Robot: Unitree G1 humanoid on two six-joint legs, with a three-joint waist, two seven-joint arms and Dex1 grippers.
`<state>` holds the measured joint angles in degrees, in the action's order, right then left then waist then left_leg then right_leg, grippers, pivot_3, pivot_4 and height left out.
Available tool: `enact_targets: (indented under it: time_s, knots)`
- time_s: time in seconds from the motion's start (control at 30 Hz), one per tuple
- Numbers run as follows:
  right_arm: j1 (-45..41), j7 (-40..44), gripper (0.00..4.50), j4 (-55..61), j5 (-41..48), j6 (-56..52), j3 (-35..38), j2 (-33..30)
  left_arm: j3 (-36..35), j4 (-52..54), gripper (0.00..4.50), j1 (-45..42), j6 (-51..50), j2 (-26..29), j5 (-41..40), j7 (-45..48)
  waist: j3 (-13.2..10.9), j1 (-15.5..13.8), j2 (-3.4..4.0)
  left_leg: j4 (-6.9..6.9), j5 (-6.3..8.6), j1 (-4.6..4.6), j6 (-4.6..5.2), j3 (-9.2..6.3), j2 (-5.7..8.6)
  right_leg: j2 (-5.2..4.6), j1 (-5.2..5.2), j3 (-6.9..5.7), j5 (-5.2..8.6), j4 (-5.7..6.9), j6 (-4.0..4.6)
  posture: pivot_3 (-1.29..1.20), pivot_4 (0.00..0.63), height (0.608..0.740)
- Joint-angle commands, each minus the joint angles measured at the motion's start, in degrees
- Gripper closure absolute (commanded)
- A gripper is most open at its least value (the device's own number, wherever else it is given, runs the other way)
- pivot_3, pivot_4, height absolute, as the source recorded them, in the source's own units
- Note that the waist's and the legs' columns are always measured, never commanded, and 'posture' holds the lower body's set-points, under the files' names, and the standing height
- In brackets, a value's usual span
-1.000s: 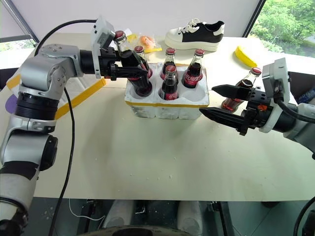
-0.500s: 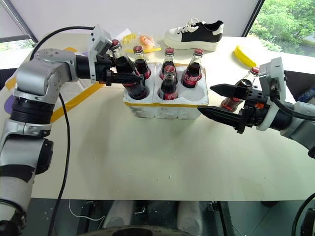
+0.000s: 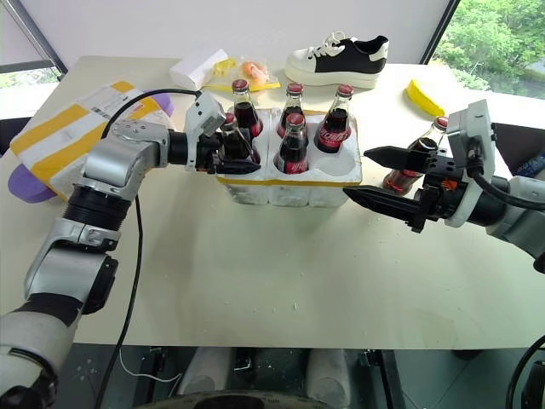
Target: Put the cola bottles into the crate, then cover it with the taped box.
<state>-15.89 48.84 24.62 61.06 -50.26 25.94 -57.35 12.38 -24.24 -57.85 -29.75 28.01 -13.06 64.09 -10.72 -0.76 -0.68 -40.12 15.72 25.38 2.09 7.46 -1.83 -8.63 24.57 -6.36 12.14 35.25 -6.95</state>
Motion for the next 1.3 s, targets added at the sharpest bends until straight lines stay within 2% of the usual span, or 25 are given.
enact_targets:
  time_s: [0.03, 0.2, 0.3, 0.5, 0.63, 0.73, 0.87, 0.97, 1.2, 1.3]
  knots:
    - [-0.68, 0.49, 0.00, 1.08, -0.81, 1.68, 0.83, -0.70, -1.71, 1.56, 0.10, 0.95, 0.11, 0.65, -0.31, 0.36, 0.01, 0.00, 0.01, -0.01, 0.00, -0.01, 0.00, -0.03, 0.00, 0.00, 0.00, 0.00, 0.00, 0.02, 0.00, 0.00, 0.150, 0.740]
    - [-1.42, 1.70, 0.00, 0.17, -1.63, 2.14, 0.17, -0.87, -4.56, 6.28, 0.10, 2.92, -2.29, 2.76, -2.63, 1.05, 0.01, 0.09, 0.01, -0.01, 0.00, -0.03, 0.00, -0.09, -0.01, -0.02, -0.01, 0.01, 0.00, 0.02, 0.00, 0.00, 0.150, 0.740]
    - [-1.70, 2.54, 0.00, -0.53, -2.35, 2.32, -0.08, -0.99, -7.45, 11.95, 0.10, 4.29, -6.45, 5.87, -6.36, 2.81, 0.01, 0.18, 0.01, 0.00, 0.00, -0.03, 0.00, -0.09, -0.03, 0.00, 0.00, 0.01, 0.00, 0.04, 0.00, 0.00, 0.150, 0.740]
    - [-0.77, 2.58, 0.00, -1.31, -4.06, 2.62, 1.35, -0.79, -15.71, 25.27, 0.10, 5.86, -19.03, 15.55, -19.24, 8.46, 0.01, -0.02, 0.01, -0.01, 0.00, -0.01, 0.00, -0.10, -0.05, 0.00, 0.01, 0.01, 0.00, 0.03, 0.00, 0.00, 0.150, 0.740]
    - [3.08, -0.92, 0.00, -1.79, -7.56, 3.33, 3.97, 0.38, -18.85, 33.00, 0.10, 9.00, -25.05, 20.41, -27.71, 12.03, 0.02, -0.08, 0.03, -0.01, 0.00, -0.02, 0.00, -0.12, -0.04, -0.03, -0.04, 0.01, 0.01, 0.01, 0.00, 0.00, 0.150, 0.740]
    - [6.71, -6.28, 0.00, -2.39, -11.54, 4.08, 5.92, 2.48, -17.51, 35.81, 0.10, 11.08, -24.97, 19.73, -27.74, 8.99, 0.03, -0.25, 0.01, -0.01, 0.00, -0.06, -0.01, -0.10, 0.00, -0.03, -0.13, 0.00, 0.01, 0.01, -0.01, 0.00, 0.150, 0.740]
    - [10.32, -10.45, 0.00, -1.34, -9.07, 1.12, 9.31, 5.55, -16.52, 35.85, 0.10, 11.41, -24.92, 17.60, -27.80, 5.27, 0.03, 0.01, 0.02, -0.04, -0.01, -0.08, -0.03, -0.06, 0.01, 0.01, -0.15, 0.00, 0.01, 0.04, 0.00, 0.00, 0.150, 0.740]
    - [13.36, -15.29, 0.00, 0.69, -12.19, 2.63, 9.88, 8.63, -16.05, 35.15, 0.10, 11.43, -23.83, 16.05, -27.60, 3.36, 0.04, 0.04, 0.02, -0.01, -0.03, -0.10, -0.06, -0.05, 0.00, 0.05, -0.13, 0.01, 0.01, 0.05, 0.00, 0.00, 0.150, 0.740]
    - [10.48, -28.07, 0.00, -4.16, -17.89, 6.53, 9.30, 17.70, -15.73, 36.27, 0.10, 11.30, -24.09, 13.62, -28.32, -0.14, 0.05, 0.12, 0.04, 0.01, -0.06, -0.11, -0.10, -0.01, 0.00, 0.06, -0.11, 0.01, 0.01, 0.06, 0.00, 0.00, 0.150, 0.740]
    - [9.11, -28.66, 0.00, -6.77, -19.71, 8.44, 7.93, 19.39, -15.86, 37.67, 0.10, 11.68, -24.78, 13.20, -29.22, -1.20, 0.04, 0.01, 0.05, 0.01, -0.06, -0.09, -0.10, -0.01, 0.01, 0.05, -0.11, 0.02, 0.01, 0.06, 0.00, 0.00, 0.150, 0.740]
